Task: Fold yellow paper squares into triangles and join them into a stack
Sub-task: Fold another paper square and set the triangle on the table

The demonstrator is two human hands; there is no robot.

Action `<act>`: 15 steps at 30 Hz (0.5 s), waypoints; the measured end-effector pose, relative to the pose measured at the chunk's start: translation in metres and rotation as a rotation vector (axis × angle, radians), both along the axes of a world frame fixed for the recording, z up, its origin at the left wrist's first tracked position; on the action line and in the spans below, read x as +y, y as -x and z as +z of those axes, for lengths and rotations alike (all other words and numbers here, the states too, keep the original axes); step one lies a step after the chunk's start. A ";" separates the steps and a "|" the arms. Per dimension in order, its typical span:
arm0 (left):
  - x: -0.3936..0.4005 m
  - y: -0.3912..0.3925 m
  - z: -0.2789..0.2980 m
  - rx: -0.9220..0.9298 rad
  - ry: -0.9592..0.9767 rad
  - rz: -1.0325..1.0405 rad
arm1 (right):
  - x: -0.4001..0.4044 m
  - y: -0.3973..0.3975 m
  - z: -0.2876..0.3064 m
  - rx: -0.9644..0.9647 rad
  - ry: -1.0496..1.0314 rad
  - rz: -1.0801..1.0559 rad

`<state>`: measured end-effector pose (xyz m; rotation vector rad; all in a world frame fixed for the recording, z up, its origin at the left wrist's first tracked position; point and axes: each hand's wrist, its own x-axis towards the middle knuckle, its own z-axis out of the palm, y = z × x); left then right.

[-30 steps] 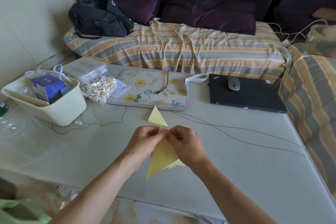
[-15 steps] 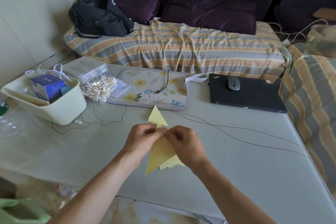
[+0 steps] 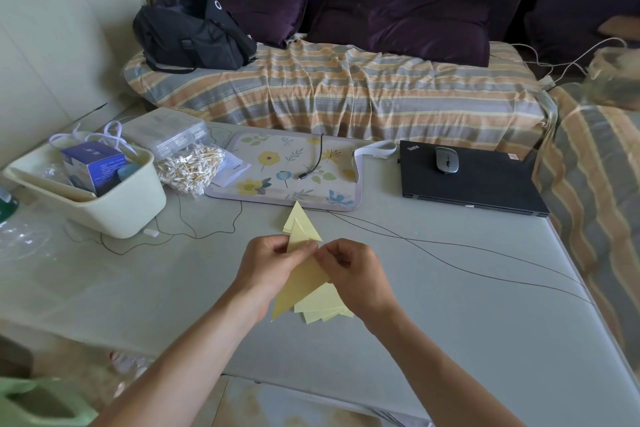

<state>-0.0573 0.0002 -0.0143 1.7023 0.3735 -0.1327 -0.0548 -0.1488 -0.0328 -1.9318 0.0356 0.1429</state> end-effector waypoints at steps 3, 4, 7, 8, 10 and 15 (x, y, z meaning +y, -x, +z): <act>0.002 -0.002 0.000 -0.001 0.023 0.055 | 0.000 0.001 0.002 0.023 -0.039 0.027; 0.003 -0.002 0.000 -0.004 0.027 0.064 | 0.000 0.001 0.002 0.025 -0.038 0.036; 0.002 -0.001 0.000 -0.007 0.033 0.088 | 0.000 0.001 0.002 0.023 -0.021 0.042; 0.002 -0.002 -0.001 -0.005 0.032 0.099 | 0.000 0.001 0.003 0.022 -0.024 0.037; 0.003 -0.003 0.000 -0.005 0.041 0.121 | 0.000 0.001 0.004 0.024 -0.042 0.028; 0.004 -0.004 0.001 0.021 0.029 0.097 | -0.003 0.001 0.002 0.032 -0.022 0.047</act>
